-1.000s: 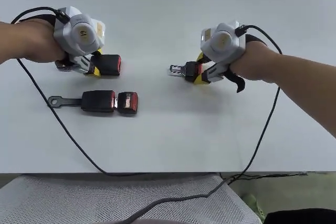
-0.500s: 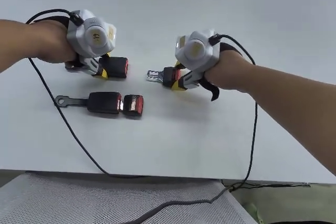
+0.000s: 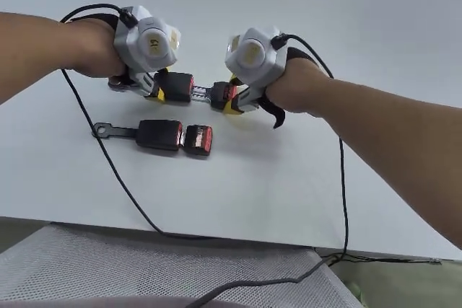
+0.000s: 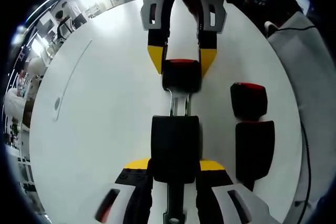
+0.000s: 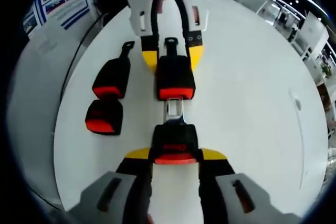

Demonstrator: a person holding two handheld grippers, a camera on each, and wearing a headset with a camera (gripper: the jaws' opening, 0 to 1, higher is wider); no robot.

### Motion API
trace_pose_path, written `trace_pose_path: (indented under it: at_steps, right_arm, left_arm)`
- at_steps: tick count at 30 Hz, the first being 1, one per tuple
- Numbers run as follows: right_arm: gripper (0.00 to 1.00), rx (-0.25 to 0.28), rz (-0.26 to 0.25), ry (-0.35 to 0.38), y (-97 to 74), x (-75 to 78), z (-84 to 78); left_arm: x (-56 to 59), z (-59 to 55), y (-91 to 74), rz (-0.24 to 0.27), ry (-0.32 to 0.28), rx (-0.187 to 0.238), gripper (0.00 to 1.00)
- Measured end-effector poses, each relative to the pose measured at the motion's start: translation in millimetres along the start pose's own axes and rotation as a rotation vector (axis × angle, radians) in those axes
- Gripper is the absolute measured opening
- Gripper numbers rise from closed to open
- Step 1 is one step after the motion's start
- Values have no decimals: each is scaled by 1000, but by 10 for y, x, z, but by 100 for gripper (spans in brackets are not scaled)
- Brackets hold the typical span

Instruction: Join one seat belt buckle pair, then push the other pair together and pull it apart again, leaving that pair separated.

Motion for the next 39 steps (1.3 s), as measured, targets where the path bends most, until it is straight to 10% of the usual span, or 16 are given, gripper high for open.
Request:
trace_pose_path:
  at_steps: [39]
  right_arm:
    - [31,75,-10,-22,131,56,198]
  left_arm:
    - [-16,2,28,-6,20,31,30]
Point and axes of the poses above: the centre of the closed fingertips' face, and the gripper's own axes: y roughly forward along the fingers, x roughly to its right, z roughly out of its top, the point moved 9 cm from there along -y, roughly backward along the fingers, and after that the axes turned 1 degree about -y, right-handed, at the moved point
